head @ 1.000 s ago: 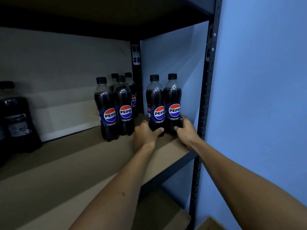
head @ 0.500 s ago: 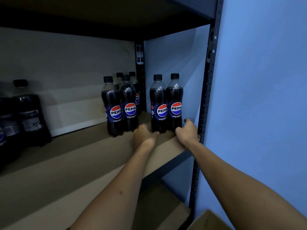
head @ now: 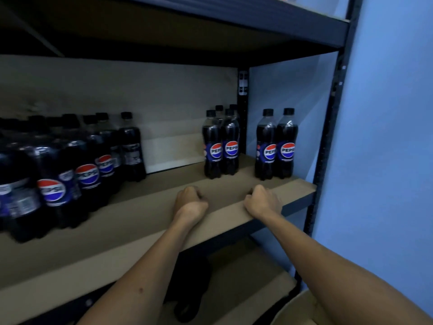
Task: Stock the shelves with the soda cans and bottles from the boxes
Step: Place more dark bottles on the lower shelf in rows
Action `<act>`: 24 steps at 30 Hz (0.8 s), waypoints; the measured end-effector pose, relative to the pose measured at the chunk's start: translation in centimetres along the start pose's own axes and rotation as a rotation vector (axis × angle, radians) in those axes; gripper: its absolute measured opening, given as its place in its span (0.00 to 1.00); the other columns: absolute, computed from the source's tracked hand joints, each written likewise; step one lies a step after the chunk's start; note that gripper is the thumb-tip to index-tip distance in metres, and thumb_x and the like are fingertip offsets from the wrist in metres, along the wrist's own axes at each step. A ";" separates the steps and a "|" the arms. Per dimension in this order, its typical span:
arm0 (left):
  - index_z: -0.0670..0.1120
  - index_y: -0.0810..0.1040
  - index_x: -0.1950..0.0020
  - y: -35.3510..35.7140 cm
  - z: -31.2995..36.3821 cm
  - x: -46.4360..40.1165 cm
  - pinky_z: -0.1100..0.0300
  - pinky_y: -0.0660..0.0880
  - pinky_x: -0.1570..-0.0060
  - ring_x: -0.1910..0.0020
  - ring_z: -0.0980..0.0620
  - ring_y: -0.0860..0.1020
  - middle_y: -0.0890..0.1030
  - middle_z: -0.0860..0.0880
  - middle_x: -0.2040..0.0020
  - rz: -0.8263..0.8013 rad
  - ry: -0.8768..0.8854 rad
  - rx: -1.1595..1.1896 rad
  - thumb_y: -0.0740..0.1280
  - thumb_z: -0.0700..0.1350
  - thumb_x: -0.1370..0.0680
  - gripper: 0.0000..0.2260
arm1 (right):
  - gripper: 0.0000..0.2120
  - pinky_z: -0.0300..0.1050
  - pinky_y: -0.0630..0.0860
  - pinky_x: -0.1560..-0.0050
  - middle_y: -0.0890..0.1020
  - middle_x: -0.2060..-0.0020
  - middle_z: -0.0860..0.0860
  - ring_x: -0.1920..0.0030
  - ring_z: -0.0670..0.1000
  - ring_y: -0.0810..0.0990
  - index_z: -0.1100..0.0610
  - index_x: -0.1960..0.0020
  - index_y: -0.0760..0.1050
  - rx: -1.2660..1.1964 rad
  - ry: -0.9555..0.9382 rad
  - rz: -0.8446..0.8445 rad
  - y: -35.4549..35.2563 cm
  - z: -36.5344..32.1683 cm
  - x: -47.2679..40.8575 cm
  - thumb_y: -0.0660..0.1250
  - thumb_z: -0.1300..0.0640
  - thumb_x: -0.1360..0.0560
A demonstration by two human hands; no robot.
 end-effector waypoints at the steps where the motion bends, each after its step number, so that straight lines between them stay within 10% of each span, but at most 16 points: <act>1: 0.48 0.78 0.53 -1.3 -1.2 0.3 0.60 0.71 0.46 0.46 0.47 0.78 0.81 0.46 0.47 0.029 -0.006 -0.005 0.68 0.41 0.26 0.03 | 0.07 0.53 0.73 0.41 0.81 0.49 0.55 0.44 0.57 0.77 0.56 0.54 0.72 0.021 -0.026 -0.026 0.2 -1.1 0.7 0.59 0.54 0.20; 13: 0.45 0.82 0.53 -19.0 -14.3 7.6 0.64 0.73 0.53 0.56 0.51 0.81 0.83 0.50 0.60 0.516 -0.150 0.154 0.66 0.39 0.26 0.06 | 0.16 0.41 0.70 0.43 0.78 0.43 0.52 0.40 0.55 0.77 0.57 0.38 0.74 -0.362 -0.342 -0.372 9.1 -18.5 7.8 0.66 0.55 0.24; 24: 0.44 0.68 0.33 -24.8 -19.6 7.2 0.52 0.72 0.39 0.39 0.43 0.74 0.74 0.42 0.37 0.719 -0.280 0.293 0.77 0.47 0.30 0.30 | 0.28 0.39 0.73 0.45 0.79 0.45 0.53 0.45 0.49 0.78 0.62 0.33 0.72 -0.898 -0.393 -0.414 14.0 -30.7 11.9 0.77 0.57 0.29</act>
Point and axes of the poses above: each hand's wrist, its own x-axis away from the middle knuckle, its own y-axis out of the palm, z = x × y, the point moved 4 cm from there along -x, towards the middle knuckle
